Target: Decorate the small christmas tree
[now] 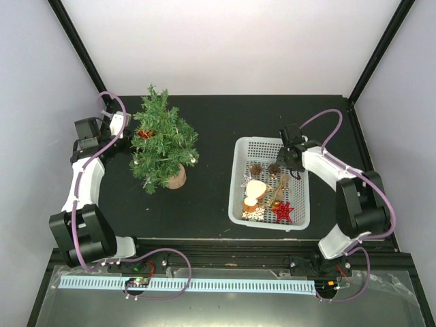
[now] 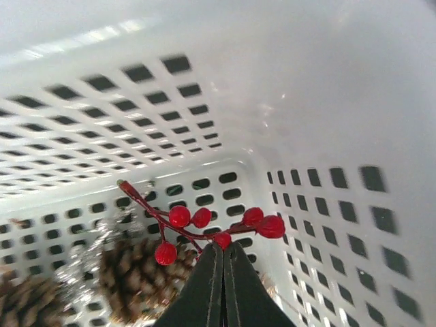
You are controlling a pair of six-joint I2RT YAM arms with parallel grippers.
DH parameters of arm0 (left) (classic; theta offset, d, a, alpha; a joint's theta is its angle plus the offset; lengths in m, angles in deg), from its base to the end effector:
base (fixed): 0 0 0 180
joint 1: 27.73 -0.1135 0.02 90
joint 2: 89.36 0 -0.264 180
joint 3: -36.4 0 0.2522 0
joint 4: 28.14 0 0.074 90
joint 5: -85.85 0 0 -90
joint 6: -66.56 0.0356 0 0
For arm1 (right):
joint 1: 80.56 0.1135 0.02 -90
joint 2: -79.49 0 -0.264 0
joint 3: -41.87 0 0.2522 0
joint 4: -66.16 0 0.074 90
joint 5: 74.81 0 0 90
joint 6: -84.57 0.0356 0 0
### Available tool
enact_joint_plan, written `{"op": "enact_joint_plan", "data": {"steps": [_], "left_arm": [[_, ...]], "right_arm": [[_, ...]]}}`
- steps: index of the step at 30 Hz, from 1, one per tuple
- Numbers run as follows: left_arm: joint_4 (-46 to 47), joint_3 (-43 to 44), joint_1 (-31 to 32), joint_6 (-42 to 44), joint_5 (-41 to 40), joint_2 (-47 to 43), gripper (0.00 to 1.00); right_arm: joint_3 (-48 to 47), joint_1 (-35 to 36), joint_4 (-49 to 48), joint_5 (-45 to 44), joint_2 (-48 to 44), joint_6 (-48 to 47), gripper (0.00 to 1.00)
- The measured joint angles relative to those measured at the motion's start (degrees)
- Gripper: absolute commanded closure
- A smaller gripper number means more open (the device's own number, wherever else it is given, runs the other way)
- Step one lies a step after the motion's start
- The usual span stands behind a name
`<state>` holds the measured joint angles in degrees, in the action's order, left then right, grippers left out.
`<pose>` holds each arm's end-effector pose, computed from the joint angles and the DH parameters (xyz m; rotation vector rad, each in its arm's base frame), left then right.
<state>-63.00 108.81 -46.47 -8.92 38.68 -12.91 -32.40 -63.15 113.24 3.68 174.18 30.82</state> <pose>0.2802 0.0695 0.2895 0.3086 2.0628 -0.4899 0.3071 0.0889 0.1880 0.4957 2.6570 -0.0004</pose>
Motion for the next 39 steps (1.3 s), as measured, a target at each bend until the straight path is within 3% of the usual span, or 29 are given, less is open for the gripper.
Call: {"op": "enact_joint_plan", "data": {"steps": [8,16,25,31,39], "left_arm": [[-0.52,0.00,0.00,0.42,0.13,-0.39,0.01],[-2.95,0.00,-0.28,1.99,0.13,-1.60,0.01],[-3.96,0.00,-1.11,3.26,-2.91,-3.87,0.01],[-4.00,0.13,-2.78,3.43,-6.03,-4.00,0.01],[-3.76,0.57,-4.46,2.89,-6.73,-4.00,0.01]], "right_arm": [[-2.27,4.55,4.48,-2.12,-8.96,-2.32,0.99],[-13.18,20.61,12.48,-9.05,-12.33,-4.35,0.99],[-27.78,34.84,14.88,-9.92,-12.83,-7.45,0.99],[-33.35,39.69,14.34,-7.34,-11.17,-10.14,0.99],[-34.16,40.46,8.52,3.63,-9.27,-11.28,0.99]]}}
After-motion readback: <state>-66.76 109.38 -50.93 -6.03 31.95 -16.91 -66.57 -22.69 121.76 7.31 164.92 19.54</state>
